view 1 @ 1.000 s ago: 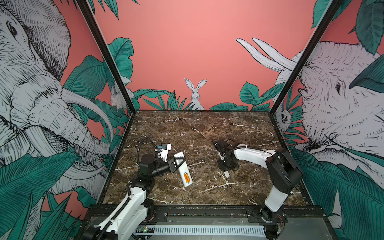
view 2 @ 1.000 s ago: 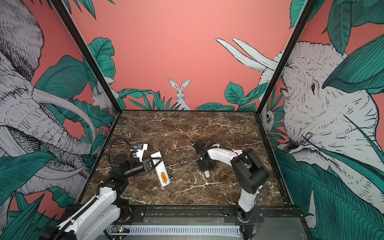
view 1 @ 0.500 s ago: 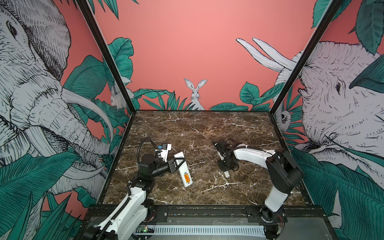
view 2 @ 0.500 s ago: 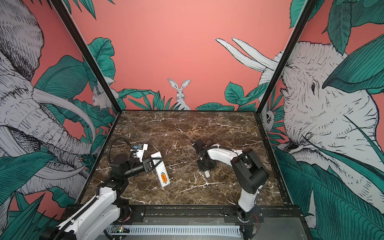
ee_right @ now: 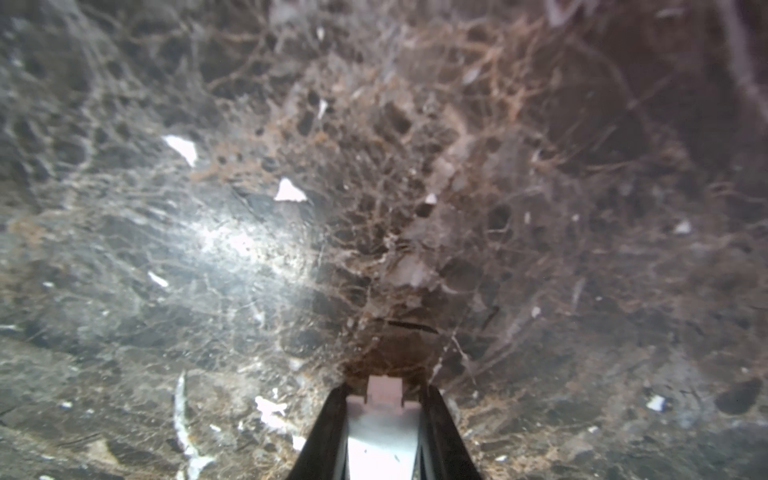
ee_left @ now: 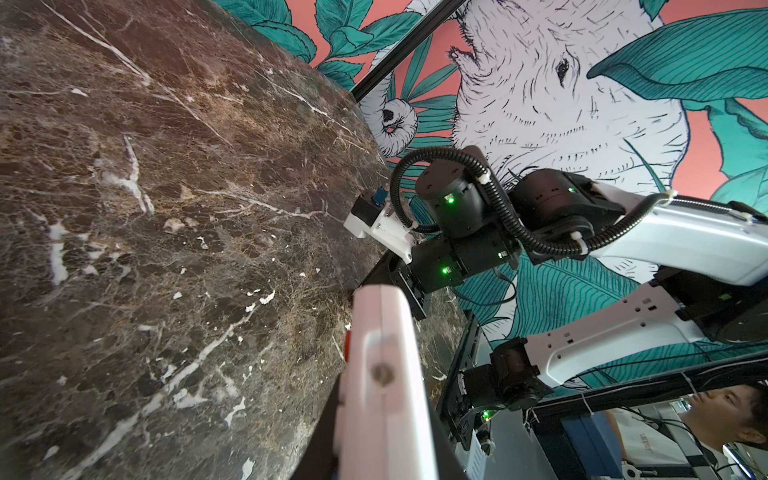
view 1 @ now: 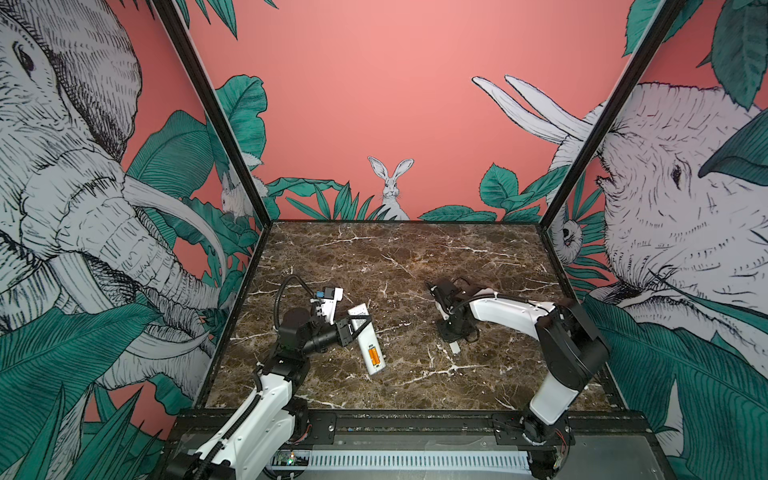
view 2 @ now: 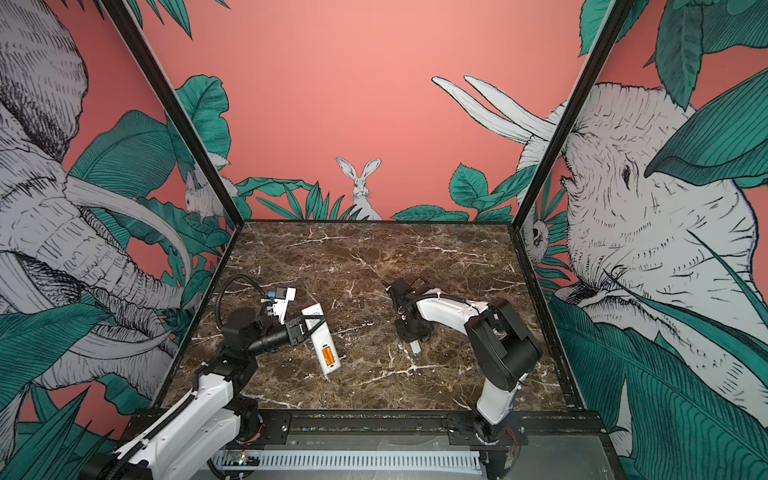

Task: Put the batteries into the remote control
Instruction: 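Close the right gripper on the white cover and lift it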

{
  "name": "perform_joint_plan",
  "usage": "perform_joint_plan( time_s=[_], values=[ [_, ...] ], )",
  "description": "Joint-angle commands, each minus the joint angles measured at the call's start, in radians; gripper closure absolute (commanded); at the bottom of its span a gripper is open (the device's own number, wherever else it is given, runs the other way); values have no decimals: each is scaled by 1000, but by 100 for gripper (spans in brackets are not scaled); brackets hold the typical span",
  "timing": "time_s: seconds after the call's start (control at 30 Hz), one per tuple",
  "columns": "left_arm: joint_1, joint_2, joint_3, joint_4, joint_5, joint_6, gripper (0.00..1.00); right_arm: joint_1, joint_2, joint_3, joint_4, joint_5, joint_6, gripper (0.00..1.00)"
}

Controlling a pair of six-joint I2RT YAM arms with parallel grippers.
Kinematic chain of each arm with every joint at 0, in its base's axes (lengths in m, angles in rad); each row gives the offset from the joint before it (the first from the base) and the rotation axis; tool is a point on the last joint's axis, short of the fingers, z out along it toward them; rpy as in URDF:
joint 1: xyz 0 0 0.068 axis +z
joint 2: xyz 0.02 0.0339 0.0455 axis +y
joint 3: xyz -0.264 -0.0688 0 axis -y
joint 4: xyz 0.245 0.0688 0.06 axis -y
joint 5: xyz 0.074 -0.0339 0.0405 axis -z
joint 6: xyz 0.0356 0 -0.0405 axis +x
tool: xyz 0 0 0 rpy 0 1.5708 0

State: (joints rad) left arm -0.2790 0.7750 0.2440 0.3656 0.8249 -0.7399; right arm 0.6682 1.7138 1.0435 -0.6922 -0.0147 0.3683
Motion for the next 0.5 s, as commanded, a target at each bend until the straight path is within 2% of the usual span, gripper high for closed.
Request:
perform_joint_plan(
  time_s=[0.0, 0.47],
  values=[
    [-3, 2, 0, 24, -7, 3, 100, 8, -52, -5, -2, 21, -2, 87],
    [-4, -20, -2, 48, -46, -45, 100, 110, -230, -6, 67, 59, 57, 87]
  ],
)
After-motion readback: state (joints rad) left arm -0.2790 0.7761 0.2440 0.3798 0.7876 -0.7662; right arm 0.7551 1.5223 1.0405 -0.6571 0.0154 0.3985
